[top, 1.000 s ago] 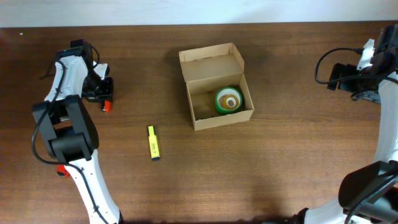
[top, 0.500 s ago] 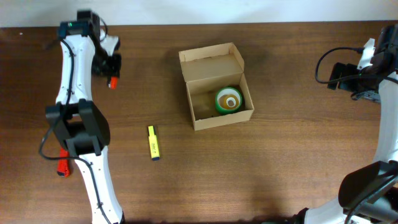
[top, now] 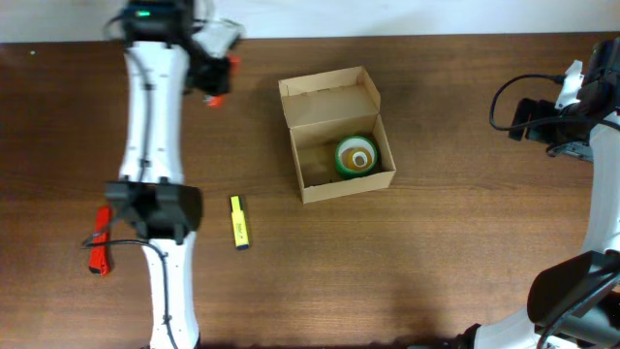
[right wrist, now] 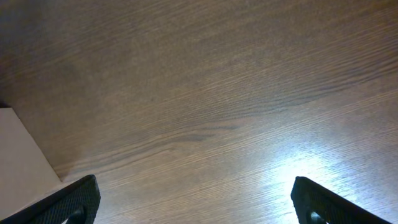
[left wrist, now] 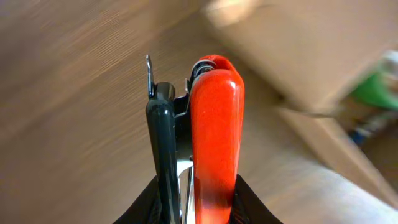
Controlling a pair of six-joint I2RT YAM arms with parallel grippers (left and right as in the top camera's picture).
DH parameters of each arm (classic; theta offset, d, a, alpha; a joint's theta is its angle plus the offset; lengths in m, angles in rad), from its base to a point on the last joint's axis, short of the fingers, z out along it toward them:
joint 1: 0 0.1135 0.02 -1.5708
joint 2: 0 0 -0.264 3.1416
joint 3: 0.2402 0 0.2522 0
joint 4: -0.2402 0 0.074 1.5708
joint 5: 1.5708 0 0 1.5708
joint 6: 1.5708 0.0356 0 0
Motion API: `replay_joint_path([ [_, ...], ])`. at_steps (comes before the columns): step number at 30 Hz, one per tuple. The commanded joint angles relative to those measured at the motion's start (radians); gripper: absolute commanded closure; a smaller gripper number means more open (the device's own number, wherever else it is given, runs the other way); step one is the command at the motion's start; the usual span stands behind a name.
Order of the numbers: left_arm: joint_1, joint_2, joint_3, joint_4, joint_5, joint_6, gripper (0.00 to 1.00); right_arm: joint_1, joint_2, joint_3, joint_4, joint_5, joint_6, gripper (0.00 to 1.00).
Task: Pack container
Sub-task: 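Lift the red stapler with the left gripper and carry it into the box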
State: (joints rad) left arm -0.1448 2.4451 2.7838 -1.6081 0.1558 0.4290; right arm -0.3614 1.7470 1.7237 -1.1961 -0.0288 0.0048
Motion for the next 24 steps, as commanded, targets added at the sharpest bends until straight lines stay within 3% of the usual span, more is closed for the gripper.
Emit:
replay_joint_path([
  [1, -0.108, -0.075, 0.023, -0.003, 0.038, 0.105, 0.98, -0.005, 0.012, -0.009, -0.001, -0.017, 0.011, 0.01],
  [9, -0.311, -0.122, 0.022, -0.032, -0.052, 0.125, 0.98, -0.005, 0.012, -0.009, -0.003, -0.025, 0.012, 0.01],
  [16, -0.398, -0.206, -0.025, 0.003, -0.164, 0.092, 0.99, -0.005, 0.012, -0.009, -0.001, -0.048, 0.012, 0.01],
  [24, -0.413, -0.348, -0.413, 0.080, -0.203, 0.082, 0.99, -0.005, 0.012, -0.009, 0.000, -0.067, 0.011, 0.01],
])
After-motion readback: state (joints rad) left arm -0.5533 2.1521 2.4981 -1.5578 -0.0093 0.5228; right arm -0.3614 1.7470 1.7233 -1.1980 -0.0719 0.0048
